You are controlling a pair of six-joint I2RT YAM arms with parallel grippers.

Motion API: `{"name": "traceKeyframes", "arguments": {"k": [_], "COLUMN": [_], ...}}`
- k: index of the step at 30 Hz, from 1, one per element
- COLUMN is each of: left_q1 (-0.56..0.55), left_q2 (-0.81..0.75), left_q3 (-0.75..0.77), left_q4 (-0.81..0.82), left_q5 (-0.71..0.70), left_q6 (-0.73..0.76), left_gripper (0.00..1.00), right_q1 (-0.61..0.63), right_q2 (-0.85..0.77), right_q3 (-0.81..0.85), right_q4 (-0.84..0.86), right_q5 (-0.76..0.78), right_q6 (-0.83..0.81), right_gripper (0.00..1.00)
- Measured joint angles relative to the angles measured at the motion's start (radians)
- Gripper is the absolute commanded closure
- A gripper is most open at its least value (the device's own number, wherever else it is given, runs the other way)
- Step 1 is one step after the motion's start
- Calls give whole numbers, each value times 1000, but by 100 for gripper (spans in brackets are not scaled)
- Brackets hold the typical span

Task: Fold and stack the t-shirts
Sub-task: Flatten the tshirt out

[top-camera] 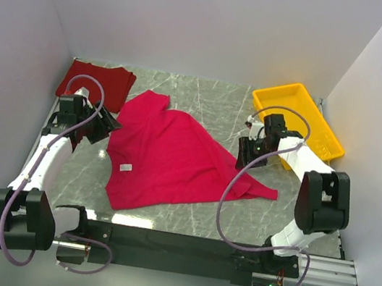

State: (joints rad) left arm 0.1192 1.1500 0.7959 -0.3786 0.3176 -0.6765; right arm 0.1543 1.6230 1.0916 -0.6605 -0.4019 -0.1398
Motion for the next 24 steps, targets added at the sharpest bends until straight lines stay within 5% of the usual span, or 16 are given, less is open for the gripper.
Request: {"name": "traceKeyframes", "arguments": {"k": [6, 12, 24], "left_q1": [0, 2, 2], "left_q2": [0, -3, -3], "left_q3": [0, -16, -20], "left_q4": [0, 2, 1], "left_q5": [0, 0, 0], "left_q6": [0, 0, 0], "left_gripper": [33, 33, 33], "right_q1": [0, 0, 0], "right_q2": [85, 85, -159], "right_q3": [0, 1, 2], "right_q4": [-3, 2, 77], "right_q5": [1, -3, -80], "right_q6": [31, 46, 38], "right_gripper": [60, 100, 100]}}
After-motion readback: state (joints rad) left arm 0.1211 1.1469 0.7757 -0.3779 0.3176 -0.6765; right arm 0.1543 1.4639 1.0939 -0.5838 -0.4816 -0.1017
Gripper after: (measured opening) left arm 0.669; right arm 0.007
